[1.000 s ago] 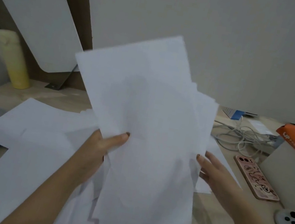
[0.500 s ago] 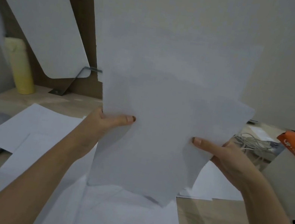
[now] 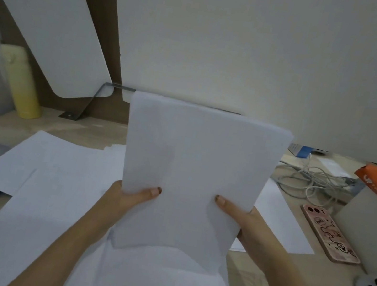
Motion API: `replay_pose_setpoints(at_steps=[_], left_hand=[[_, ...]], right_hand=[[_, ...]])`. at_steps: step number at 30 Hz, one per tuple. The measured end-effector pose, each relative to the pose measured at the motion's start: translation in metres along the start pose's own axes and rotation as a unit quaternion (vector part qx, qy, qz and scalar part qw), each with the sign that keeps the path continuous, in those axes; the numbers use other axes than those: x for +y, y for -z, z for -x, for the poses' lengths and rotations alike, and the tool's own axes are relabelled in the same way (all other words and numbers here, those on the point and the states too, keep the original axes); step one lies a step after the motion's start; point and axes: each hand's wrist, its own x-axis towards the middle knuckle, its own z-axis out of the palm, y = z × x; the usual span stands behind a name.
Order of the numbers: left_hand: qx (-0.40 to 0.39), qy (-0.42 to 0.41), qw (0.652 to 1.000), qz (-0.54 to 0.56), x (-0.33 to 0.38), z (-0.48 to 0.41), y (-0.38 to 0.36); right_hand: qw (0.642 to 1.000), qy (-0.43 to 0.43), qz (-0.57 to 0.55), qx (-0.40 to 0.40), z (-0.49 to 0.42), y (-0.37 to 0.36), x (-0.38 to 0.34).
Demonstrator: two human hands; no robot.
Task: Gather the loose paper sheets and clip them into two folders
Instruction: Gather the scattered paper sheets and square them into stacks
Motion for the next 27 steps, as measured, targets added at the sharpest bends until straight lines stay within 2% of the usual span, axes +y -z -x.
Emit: replay_pose_setpoints(at_steps=[5, 11, 14, 17, 20, 23, 27], left_hand=[[0.001, 0.008, 1.000, 0.001, 0.000, -0.004, -0.001], [0.031, 0.079, 0.995, -0.050, -0.042, -0.007, -0.008], [0.075, 0.095, 0.985, -0.120, -0.063, -0.013, -0.012], [0.101, 0.083, 0.960, -0.249, -0.085, -0.014, -0.019], [0.127, 0.058, 0.946, -0.292, -0.090, -0.009, -0.027], [0.140, 0.056, 0.939, -0.308, -0.096, -0.010, -0.028], [0.143, 0.050, 0.946, -0.285, -0.102, -0.009, -0.020]], right_hand=[[0.999, -0.006, 0.003, 0.050, -0.001, 0.003, 0.004], [0.996, -0.044, 0.067, 0.046, -0.005, 0.008, 0.012], [0.986, -0.037, 0.098, 0.128, -0.018, 0.040, 0.017], [0.948, -0.072, 0.180, 0.253, -0.028, 0.084, 0.033], [0.902, -0.120, 0.256, 0.325, -0.035, 0.126, 0.050], [0.861, -0.152, 0.326, 0.359, -0.040, 0.153, 0.060], [0.817, -0.198, 0.414, 0.350, -0.045, 0.168, 0.067]])
